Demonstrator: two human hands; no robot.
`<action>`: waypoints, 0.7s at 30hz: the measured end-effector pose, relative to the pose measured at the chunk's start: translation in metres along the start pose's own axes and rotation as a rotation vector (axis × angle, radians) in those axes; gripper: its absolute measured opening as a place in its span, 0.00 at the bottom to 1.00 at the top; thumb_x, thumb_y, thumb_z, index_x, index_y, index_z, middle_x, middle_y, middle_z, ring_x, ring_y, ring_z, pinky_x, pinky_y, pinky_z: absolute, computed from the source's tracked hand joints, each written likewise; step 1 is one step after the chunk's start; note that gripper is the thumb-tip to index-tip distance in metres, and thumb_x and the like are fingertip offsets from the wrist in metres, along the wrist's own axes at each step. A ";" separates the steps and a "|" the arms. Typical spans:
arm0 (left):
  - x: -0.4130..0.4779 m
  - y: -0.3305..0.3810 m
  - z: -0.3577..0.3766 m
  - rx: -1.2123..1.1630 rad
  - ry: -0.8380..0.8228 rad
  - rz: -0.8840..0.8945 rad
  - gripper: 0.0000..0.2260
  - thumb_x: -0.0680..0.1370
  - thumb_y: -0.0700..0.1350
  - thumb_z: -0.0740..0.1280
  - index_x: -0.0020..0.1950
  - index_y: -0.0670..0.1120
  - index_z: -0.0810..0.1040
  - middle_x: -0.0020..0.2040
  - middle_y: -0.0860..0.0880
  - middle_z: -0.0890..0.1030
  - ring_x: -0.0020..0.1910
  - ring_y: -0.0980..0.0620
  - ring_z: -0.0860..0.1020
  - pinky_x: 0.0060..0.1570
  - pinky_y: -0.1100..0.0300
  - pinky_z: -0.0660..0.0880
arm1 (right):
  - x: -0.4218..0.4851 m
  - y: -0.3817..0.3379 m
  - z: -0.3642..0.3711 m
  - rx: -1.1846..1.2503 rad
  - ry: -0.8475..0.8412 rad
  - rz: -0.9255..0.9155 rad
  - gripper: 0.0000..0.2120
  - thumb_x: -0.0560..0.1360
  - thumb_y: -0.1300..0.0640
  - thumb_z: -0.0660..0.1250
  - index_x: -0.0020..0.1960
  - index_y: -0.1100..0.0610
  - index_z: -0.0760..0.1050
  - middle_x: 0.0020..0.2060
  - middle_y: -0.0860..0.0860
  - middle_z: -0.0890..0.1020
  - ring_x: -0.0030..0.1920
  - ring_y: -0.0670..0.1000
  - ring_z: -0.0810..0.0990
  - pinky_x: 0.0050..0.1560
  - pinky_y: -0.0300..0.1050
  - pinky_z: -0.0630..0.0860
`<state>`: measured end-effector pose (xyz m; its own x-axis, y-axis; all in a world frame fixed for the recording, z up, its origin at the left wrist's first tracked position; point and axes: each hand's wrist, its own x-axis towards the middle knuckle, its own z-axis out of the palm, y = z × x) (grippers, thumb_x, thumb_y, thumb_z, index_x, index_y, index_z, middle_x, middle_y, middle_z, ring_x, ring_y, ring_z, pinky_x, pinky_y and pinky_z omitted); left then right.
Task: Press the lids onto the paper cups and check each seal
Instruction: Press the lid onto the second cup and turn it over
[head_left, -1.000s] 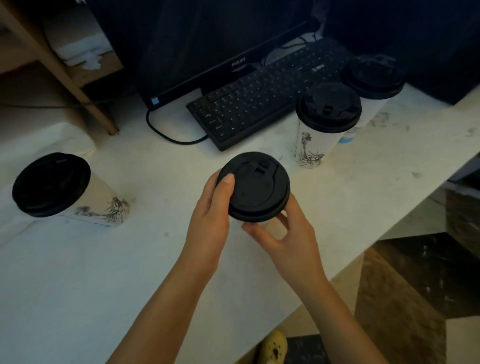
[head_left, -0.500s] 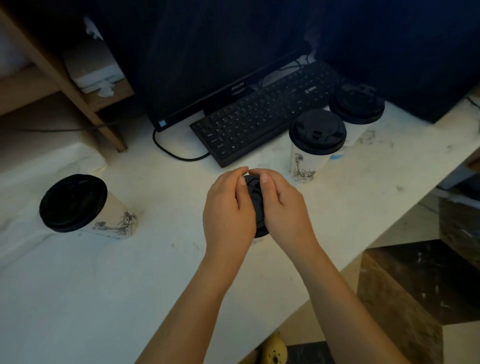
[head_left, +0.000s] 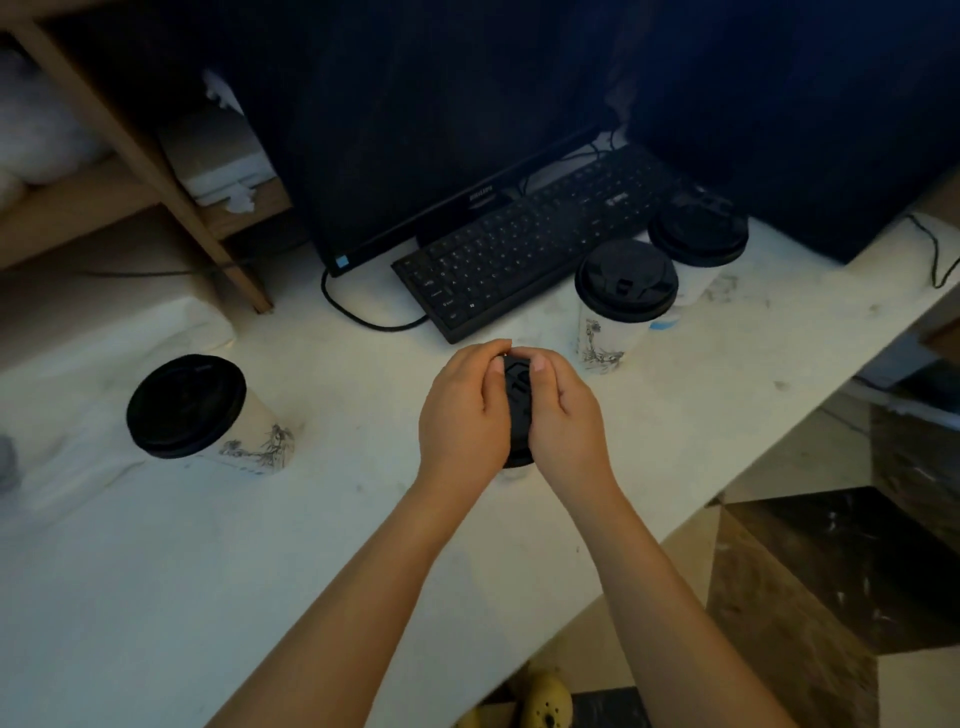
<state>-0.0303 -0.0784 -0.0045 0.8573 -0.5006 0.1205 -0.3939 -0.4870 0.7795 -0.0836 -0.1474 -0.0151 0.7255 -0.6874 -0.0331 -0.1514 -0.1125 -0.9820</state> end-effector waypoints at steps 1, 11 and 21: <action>0.002 -0.001 -0.003 -0.038 -0.033 0.022 0.14 0.82 0.42 0.55 0.64 0.46 0.76 0.61 0.50 0.78 0.58 0.56 0.75 0.56 0.68 0.69 | -0.004 -0.001 0.001 0.006 0.029 0.018 0.13 0.83 0.56 0.51 0.55 0.50 0.75 0.47 0.42 0.79 0.50 0.41 0.77 0.53 0.38 0.73; 0.033 -0.004 -0.031 0.012 0.069 -0.052 0.14 0.81 0.47 0.58 0.59 0.44 0.79 0.56 0.48 0.81 0.53 0.56 0.75 0.50 0.66 0.67 | -0.057 -0.005 -0.001 0.017 0.103 0.133 0.18 0.80 0.53 0.59 0.67 0.56 0.63 0.62 0.50 0.71 0.61 0.46 0.71 0.62 0.37 0.70; -0.023 0.002 0.008 -0.071 0.166 -0.223 0.15 0.82 0.44 0.53 0.65 0.46 0.73 0.61 0.49 0.75 0.52 0.60 0.71 0.45 0.80 0.63 | 0.017 0.000 -0.010 -0.094 -0.275 0.027 0.15 0.82 0.56 0.54 0.53 0.54 0.79 0.49 0.50 0.82 0.51 0.47 0.79 0.51 0.39 0.73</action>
<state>-0.0533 -0.0739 -0.0103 0.9650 -0.2598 0.0356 -0.1704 -0.5180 0.8382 -0.0784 -0.1660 -0.0136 0.8734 -0.4718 -0.1204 -0.2249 -0.1717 -0.9591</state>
